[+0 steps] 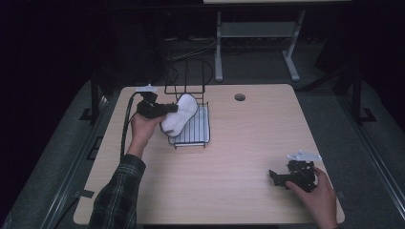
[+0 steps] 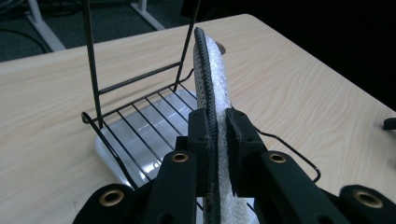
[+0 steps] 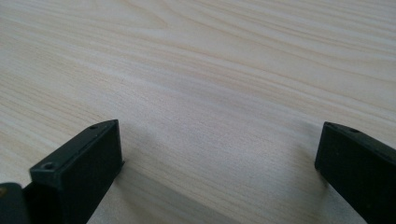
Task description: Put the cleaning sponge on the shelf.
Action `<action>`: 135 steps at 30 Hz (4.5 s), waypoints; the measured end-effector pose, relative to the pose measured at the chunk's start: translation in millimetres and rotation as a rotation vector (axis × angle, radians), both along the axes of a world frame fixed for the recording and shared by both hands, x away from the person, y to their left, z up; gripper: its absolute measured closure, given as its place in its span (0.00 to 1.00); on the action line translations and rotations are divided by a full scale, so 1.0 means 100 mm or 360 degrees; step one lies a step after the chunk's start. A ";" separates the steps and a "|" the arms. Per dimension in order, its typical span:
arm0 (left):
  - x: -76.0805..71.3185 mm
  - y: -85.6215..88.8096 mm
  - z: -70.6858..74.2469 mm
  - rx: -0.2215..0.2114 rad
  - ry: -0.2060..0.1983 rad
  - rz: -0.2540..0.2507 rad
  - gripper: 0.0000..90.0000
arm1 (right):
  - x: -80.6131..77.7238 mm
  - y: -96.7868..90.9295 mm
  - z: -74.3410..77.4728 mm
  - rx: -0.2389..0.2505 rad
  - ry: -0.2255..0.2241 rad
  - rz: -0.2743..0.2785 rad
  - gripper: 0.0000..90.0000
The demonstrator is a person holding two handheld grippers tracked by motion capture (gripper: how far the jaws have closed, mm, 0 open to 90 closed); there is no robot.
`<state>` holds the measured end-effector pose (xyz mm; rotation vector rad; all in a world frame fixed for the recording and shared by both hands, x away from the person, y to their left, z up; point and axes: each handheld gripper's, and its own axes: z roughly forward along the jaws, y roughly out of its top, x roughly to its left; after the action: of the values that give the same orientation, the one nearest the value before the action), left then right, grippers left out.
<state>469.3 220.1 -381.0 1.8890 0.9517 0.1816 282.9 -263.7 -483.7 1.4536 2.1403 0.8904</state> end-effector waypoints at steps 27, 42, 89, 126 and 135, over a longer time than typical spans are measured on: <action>0.11 -0.01 -0.20 0.0136 0.0022 0.0120 0.79 | 0.00 0.00 0.00 0.0000 0.0000 0.0000 0.00; 0.01 0.14 -0.32 0.0184 0.0035 0.0207 0.65 | 0.00 0.00 0.00 0.0000 0.0000 0.0000 0.00; -0.52 -0.07 -0.32 0.0250 -0.0062 -0.0028 0.66 | 0.00 0.00 0.00 -0.0001 0.0000 0.0000 0.00; -1.81 0.61 -0.45 0.0521 -0.0023 0.0102 0.22 | 0.00 0.00 0.00 0.0000 0.0000 0.0000 0.00; -1.97 0.60 -0.65 0.0660 0.0008 0.0086 0.17 | 0.00 0.00 0.00 0.0003 0.0003 -0.0003 0.00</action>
<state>272.4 279.9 -446.1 2.2409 1.0266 0.4342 282.8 -263.5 -483.5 1.4574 2.1400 0.8907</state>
